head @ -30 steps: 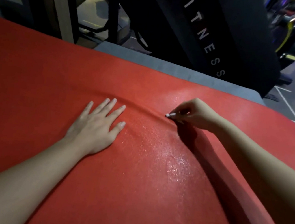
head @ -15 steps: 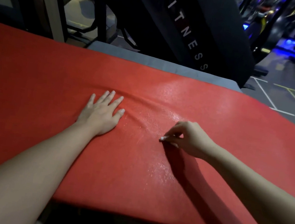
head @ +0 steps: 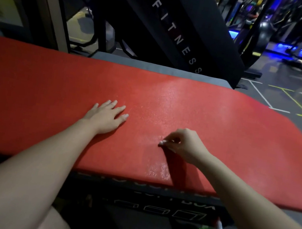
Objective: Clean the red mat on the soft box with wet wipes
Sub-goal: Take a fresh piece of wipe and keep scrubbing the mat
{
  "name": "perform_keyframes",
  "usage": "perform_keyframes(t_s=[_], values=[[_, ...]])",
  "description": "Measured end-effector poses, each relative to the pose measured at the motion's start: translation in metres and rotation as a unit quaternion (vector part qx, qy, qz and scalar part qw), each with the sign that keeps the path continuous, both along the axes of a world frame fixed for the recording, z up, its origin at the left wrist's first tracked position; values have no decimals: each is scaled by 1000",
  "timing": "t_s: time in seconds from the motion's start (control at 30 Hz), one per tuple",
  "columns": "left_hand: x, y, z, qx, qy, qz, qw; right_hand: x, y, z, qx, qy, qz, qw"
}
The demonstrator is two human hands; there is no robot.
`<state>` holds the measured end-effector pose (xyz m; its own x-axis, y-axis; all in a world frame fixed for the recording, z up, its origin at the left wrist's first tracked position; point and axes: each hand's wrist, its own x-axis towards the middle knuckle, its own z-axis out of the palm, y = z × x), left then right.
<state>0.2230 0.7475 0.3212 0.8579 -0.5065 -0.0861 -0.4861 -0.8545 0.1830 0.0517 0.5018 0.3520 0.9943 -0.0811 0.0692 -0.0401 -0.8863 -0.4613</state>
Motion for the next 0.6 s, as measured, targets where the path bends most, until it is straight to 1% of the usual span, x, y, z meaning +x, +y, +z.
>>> perform_keyframes(t_s=[0.07,0.1,0.23,0.27,0.37,0.43,0.5,0.6], values=[[-10,4,4,-12,12,-3,1000,-2,5,-2,0,-24,-10,1000],[-15,8,4,-14,13,-8,1000,-6,7,-1,2,-13,-2,1000],[-30,27,-5,-4,5,-30,1000,-38,17,14,-9,113,66,991],[-33,32,-8,-2,1,-33,999,-48,21,15,-7,128,82,988],[-40,46,-15,-12,-11,-42,999,-71,36,13,8,110,130,985],[-46,54,-18,-26,-14,-42,999,-75,45,8,-12,94,152,984],[-50,61,-21,-34,-16,-42,998,-71,50,4,-23,77,145,986],[-55,65,-22,-38,-16,-40,998,-62,50,3,-1,39,97,995]])
